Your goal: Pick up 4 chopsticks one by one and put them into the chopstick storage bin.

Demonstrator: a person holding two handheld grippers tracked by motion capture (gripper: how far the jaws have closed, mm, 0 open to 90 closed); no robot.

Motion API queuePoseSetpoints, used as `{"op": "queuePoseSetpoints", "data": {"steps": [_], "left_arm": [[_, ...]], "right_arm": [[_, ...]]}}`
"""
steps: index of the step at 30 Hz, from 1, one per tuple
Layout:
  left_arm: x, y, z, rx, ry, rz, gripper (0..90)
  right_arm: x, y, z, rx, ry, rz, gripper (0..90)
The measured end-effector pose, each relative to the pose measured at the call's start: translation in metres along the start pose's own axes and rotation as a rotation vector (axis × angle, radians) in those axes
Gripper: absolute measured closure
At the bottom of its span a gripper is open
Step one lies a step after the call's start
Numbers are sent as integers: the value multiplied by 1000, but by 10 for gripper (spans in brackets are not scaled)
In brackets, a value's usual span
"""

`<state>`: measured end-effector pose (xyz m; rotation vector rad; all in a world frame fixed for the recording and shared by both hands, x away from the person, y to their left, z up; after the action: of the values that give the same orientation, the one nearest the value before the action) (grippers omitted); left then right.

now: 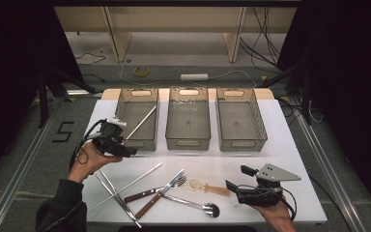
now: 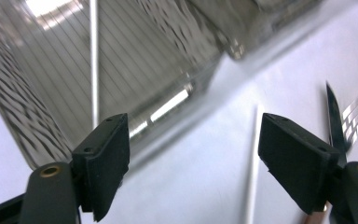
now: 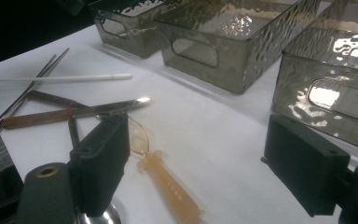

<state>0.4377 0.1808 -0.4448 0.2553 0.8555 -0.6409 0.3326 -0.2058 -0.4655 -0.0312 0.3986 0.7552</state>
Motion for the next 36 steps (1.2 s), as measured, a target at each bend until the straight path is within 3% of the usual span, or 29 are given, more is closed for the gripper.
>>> {"op": "queuePoseSetpoints", "data": {"steps": [5, 13, 24, 36], "left_arm": [[0, -12, -16, 51, 73, -13, 226], [-2, -23, -37, 72, 141, -27, 239], [6, -30, -60, 110, 260, -50, 345], [15, -34, -77, 118, 329, -78, 511]], "right_arm": [[0, 0, 0, 0, 0, 1, 232], [0, 1, 0, -3, 5, 4, 232], [1, 1, -1, -3, 9, 5, 232], [1, 1, -1, -4, 11, 5, 232]]}}
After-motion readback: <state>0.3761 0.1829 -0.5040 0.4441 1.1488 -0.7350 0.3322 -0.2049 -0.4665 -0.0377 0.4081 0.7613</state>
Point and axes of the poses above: each handheld gripper's, and its own axes: x roughly forward along the jaws, z roughly out of its top, y roughly to its left, the point moved 6 cm from there along x, roughly forward along the jaws, and after that the axes turned 6 degrees about -y, right-handed, at the moved point
